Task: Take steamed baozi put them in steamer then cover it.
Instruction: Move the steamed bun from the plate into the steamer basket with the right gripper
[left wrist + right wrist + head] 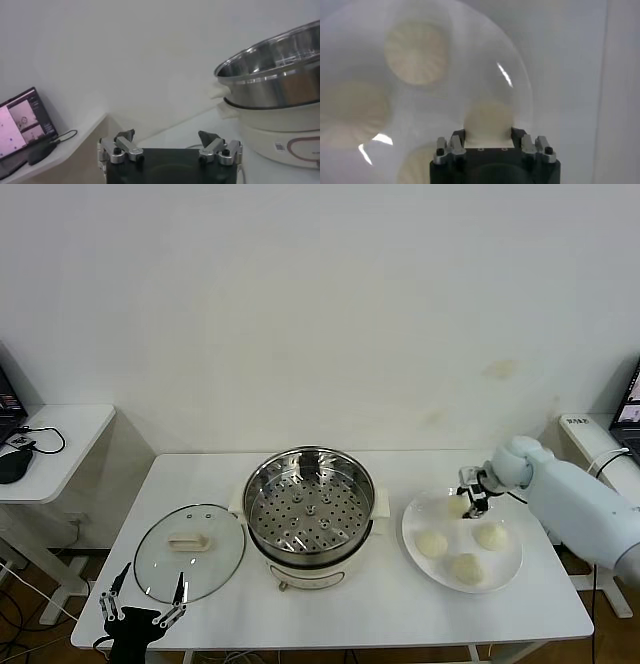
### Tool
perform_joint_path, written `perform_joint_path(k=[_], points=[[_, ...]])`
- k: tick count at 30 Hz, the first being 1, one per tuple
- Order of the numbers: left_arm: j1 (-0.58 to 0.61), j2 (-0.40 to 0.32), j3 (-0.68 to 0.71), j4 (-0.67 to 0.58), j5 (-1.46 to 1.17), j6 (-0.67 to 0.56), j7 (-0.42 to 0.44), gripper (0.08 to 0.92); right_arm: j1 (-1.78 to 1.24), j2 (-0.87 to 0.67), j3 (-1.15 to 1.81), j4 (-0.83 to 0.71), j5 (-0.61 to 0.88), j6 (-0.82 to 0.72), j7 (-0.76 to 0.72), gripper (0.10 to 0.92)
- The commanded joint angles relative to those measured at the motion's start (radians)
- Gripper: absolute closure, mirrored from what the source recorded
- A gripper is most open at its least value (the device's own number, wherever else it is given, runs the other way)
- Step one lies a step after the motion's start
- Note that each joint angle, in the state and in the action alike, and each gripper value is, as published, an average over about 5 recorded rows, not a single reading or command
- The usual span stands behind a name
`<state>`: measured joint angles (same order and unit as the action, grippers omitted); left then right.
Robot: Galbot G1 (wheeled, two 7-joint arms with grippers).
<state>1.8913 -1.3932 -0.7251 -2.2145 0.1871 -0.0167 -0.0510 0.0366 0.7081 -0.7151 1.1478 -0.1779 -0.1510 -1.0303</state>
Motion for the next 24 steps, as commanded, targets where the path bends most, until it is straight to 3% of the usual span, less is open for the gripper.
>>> perform_joint_path(k=[1,7,15,24], points=[[0.0,0.0,0.004,0.001,-0.002,0.001,0.0,0.177,0.249,-0.107,-0.141,0.18,0.216,-0.038,-0.013,0.447],[-0.001,0.008,0.011,0.001,-0.009,0.0,0.001,0.177,0.466,-0.071,-0.29,0.265,0.345,-0.06,0.013,0.44],[-0.012,0.014,0.01,0.001,-0.018,0.001,0.002,0.177,0.607,0.101,-0.424,0.322,0.506,-0.039,0.106,0.44],[-0.012,0.02,0.001,0.006,-0.026,0.002,0.004,0.177,0.624,0.337,-0.544,0.243,0.445,0.132,0.158,0.44]])
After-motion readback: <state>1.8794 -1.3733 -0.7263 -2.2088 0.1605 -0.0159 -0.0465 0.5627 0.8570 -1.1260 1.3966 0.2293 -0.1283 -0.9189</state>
